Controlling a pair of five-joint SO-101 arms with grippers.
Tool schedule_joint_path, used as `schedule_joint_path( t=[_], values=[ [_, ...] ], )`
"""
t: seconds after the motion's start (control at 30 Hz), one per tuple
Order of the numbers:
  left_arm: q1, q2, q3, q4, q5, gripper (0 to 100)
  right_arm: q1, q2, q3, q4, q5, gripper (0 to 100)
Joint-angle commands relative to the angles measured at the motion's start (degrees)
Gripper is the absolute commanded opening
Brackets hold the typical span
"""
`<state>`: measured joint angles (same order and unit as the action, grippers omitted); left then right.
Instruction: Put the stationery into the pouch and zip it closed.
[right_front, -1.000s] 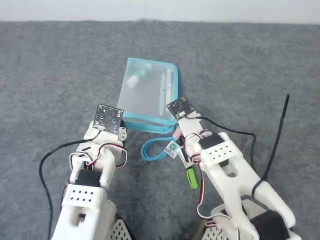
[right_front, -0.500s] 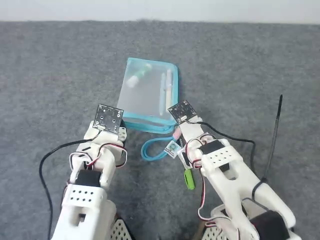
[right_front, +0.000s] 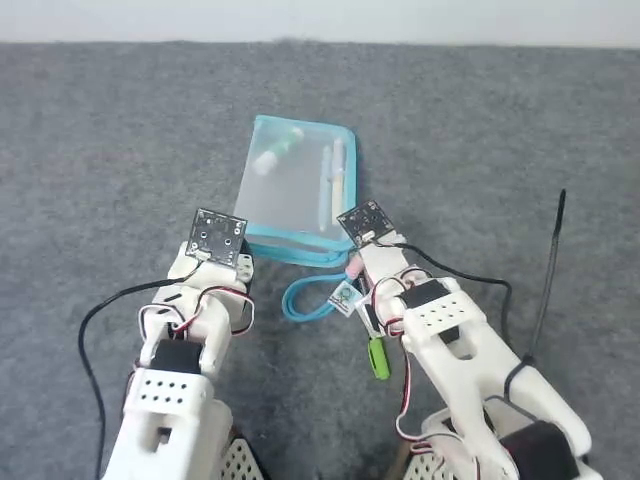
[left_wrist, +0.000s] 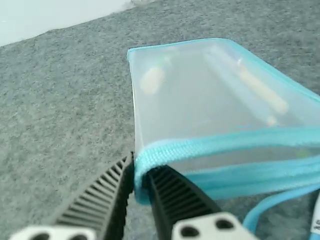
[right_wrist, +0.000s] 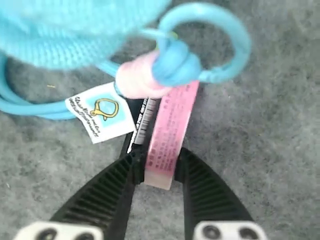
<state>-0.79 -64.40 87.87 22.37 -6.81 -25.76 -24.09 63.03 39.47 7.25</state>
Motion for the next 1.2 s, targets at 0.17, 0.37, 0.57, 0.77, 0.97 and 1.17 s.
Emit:
schedule_joint_path(
  t=[0.17,0.37,0.57,0.77,0.97,1.17],
  values=[
    [-0.6,-0.4,-1.8,-1.2,-0.3,1,16.0,-3.3,-6.5,9.5,-0.3,0.7],
    [-0.5,-0.3,-1.8,-1.2,-0.3,1,21.8,-3.3,-16.8,24.0,3.9,0.6],
    [4.0,-0.4,-0.9,-1.6,-0.3,1,19.4,-3.4,-24.1,33.5,10.9,0.6],
    [8.9,-0.4,-0.8,-1.6,-0.3,1,8.7,-10.6,-25.3,39.6,11.8,0.6],
    [11.1,-0.4,-0.9,-1.6,-0.3,1,-3.0,-25.8,-25.2,46.2,11.9,0.6],
    [13.4,-0.4,-0.9,-1.4,-0.2,1,-10.2,-21.6,-25.9,45.1,12.0,0.6]
  ],
)
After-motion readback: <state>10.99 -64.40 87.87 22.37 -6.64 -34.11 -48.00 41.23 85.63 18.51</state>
